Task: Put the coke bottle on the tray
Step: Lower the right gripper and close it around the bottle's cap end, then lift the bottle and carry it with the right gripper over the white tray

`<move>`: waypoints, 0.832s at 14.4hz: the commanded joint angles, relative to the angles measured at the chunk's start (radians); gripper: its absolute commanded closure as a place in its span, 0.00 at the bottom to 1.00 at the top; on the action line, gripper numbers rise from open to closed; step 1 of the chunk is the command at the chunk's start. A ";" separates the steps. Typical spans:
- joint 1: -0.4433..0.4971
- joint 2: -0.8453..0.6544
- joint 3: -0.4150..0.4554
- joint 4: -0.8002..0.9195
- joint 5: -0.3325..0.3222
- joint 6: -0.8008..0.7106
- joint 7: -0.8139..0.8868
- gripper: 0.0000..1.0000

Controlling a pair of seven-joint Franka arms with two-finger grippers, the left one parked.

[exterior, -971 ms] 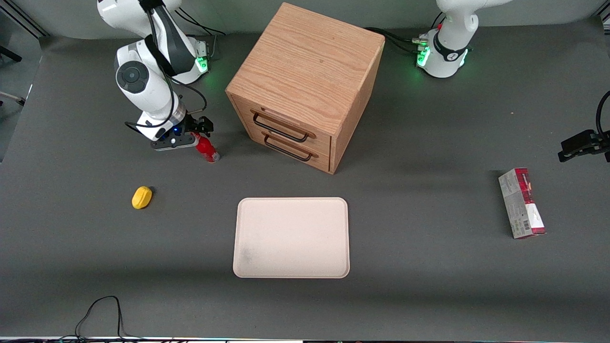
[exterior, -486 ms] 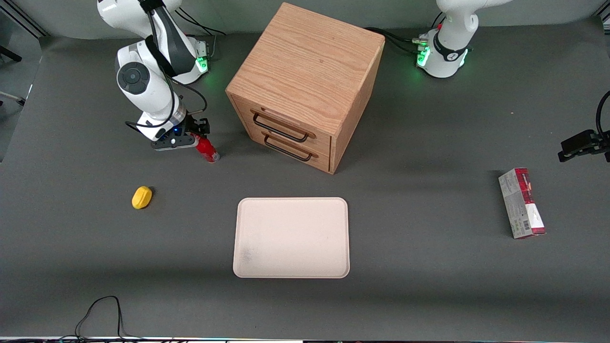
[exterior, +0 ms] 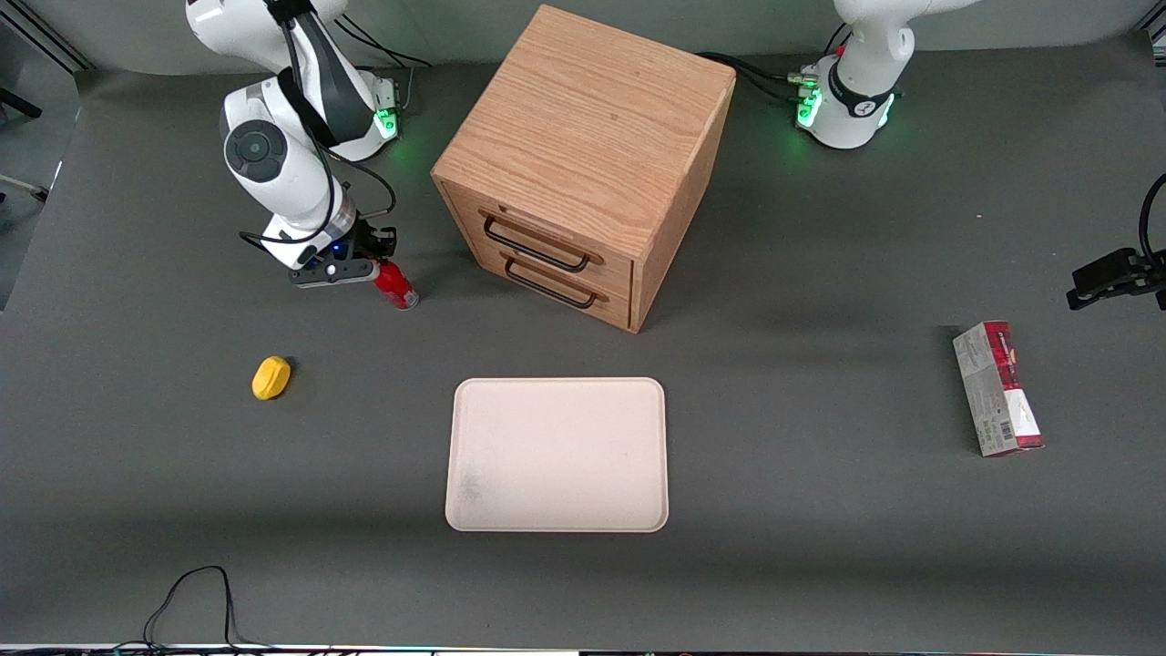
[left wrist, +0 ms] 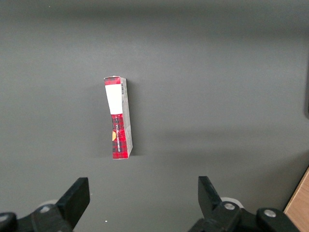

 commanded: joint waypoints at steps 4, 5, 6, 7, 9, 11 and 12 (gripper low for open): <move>0.007 -0.009 -0.007 0.305 0.002 -0.369 0.024 0.89; 0.007 -0.003 -0.007 0.385 0.002 -0.447 0.024 0.89; 0.004 0.004 -0.009 0.463 0.002 -0.524 0.022 0.89; 0.004 0.014 -0.015 0.543 0.002 -0.594 0.015 0.89; 0.004 0.034 -0.021 0.692 0.002 -0.728 0.007 0.90; 0.004 0.055 -0.022 0.819 0.002 -0.831 0.007 0.90; 0.004 0.066 -0.022 0.867 0.002 -0.857 0.010 0.91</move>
